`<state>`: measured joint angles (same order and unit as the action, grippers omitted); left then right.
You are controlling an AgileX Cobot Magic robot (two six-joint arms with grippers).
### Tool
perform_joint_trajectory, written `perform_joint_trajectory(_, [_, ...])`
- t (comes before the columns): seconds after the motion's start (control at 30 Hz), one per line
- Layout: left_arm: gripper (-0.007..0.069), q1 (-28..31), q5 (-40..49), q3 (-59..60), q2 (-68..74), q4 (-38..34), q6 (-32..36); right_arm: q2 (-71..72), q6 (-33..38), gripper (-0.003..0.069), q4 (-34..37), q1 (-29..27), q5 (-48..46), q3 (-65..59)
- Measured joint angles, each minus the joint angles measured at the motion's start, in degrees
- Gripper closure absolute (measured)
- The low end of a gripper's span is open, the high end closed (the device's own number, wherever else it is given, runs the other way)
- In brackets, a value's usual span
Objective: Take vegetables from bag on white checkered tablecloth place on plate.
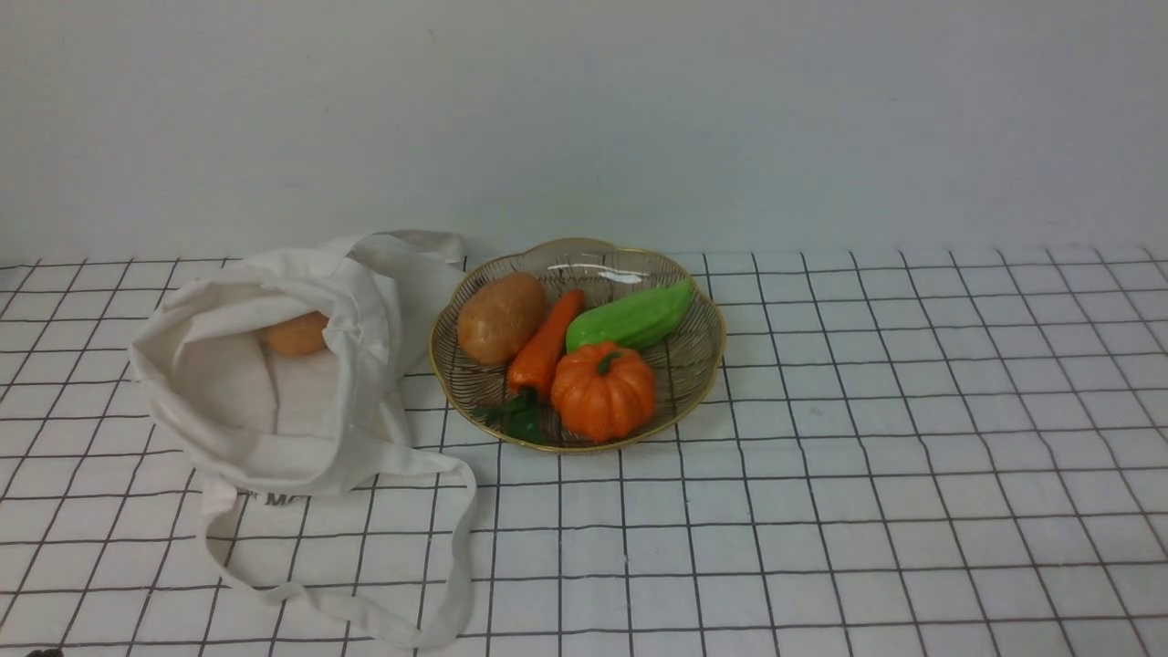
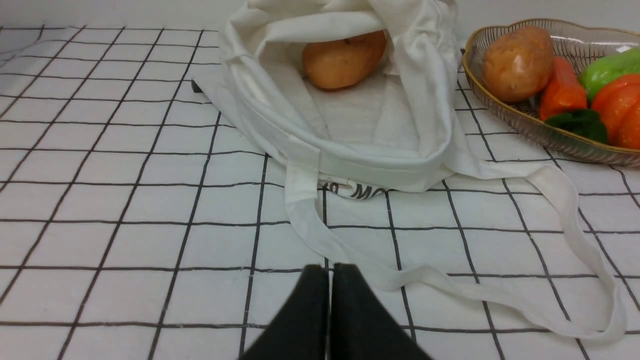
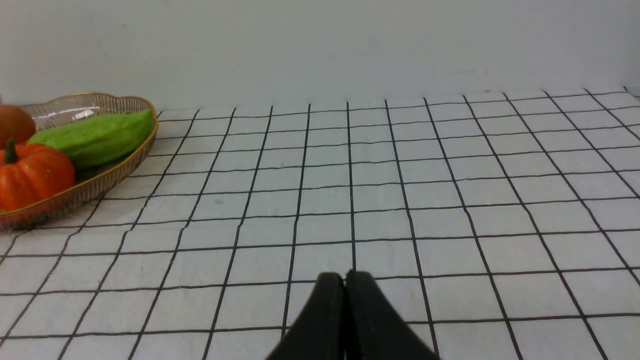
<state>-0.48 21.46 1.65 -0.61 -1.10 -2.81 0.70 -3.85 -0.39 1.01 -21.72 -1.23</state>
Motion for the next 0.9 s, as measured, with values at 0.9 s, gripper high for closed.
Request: perform_joint_trajectory(0.9, [0.0632, 0.17, 0.00, 0.00, 0.00, 0.00, -0.62, 0.00, -0.05, 0.0674, 0.00, 0.00, 0.00, 0.00])
